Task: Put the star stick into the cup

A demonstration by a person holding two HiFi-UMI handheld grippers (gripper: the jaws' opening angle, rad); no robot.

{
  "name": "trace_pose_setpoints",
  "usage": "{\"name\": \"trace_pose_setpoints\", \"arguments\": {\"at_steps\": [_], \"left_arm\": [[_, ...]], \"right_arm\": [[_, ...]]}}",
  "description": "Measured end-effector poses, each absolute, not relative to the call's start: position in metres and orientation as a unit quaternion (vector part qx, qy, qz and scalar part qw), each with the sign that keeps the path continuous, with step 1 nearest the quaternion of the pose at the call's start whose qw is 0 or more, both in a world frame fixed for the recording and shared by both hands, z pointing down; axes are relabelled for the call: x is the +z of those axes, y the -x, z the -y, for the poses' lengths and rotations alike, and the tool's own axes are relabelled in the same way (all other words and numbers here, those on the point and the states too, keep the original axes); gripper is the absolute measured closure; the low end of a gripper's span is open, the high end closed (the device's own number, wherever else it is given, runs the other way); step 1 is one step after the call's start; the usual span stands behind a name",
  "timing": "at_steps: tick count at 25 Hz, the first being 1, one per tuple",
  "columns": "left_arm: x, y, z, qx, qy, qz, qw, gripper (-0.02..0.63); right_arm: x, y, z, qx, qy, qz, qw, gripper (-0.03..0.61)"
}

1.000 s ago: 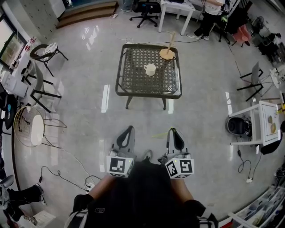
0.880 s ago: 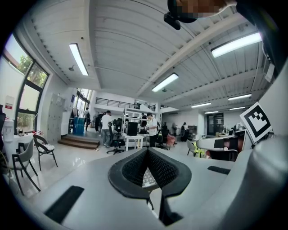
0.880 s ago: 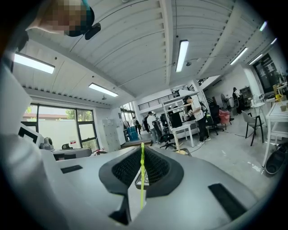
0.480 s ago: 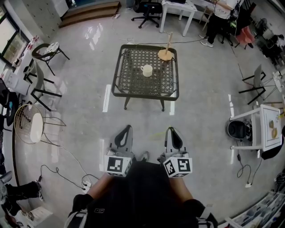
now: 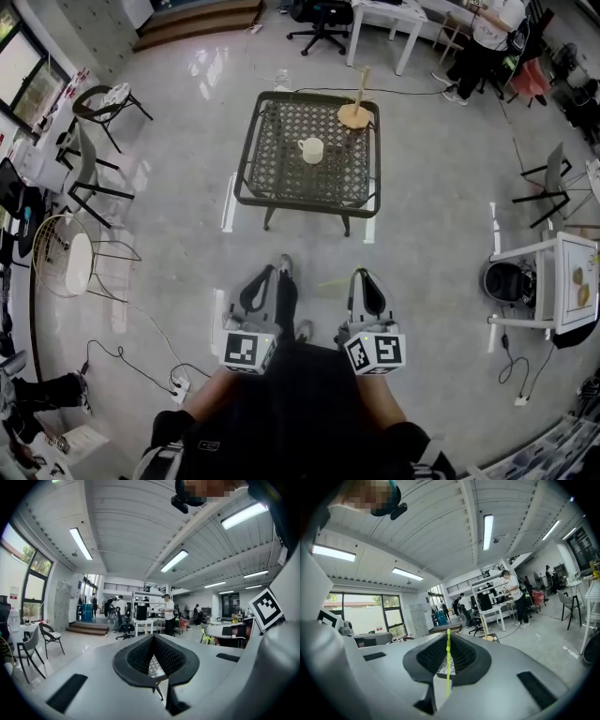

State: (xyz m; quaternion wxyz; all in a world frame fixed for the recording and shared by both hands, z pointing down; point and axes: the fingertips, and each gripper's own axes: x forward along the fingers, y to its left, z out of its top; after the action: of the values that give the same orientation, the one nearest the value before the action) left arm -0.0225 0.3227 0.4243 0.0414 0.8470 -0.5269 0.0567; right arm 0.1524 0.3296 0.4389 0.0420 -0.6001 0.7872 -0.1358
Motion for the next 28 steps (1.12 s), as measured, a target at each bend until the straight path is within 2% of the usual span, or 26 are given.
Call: {"name": "trace_pose_setpoints", "arguments": {"at_steps": [13, 28], "left_arm": [[0.438, 0.025, -0.184, 0.053, -0.855, 0.513, 0.061, 0.598], [0.435, 0.082, -0.015, 0.028, -0.861, 0.502, 0.081, 0.598]], "right_arm": [[0.448, -0.147, -0.198, -0.147, 0.607, -0.781, 0.020, 0.557], [0.441, -0.091, -0.029, -0.146, 0.611, -0.778, -0.018, 0.557]]}}
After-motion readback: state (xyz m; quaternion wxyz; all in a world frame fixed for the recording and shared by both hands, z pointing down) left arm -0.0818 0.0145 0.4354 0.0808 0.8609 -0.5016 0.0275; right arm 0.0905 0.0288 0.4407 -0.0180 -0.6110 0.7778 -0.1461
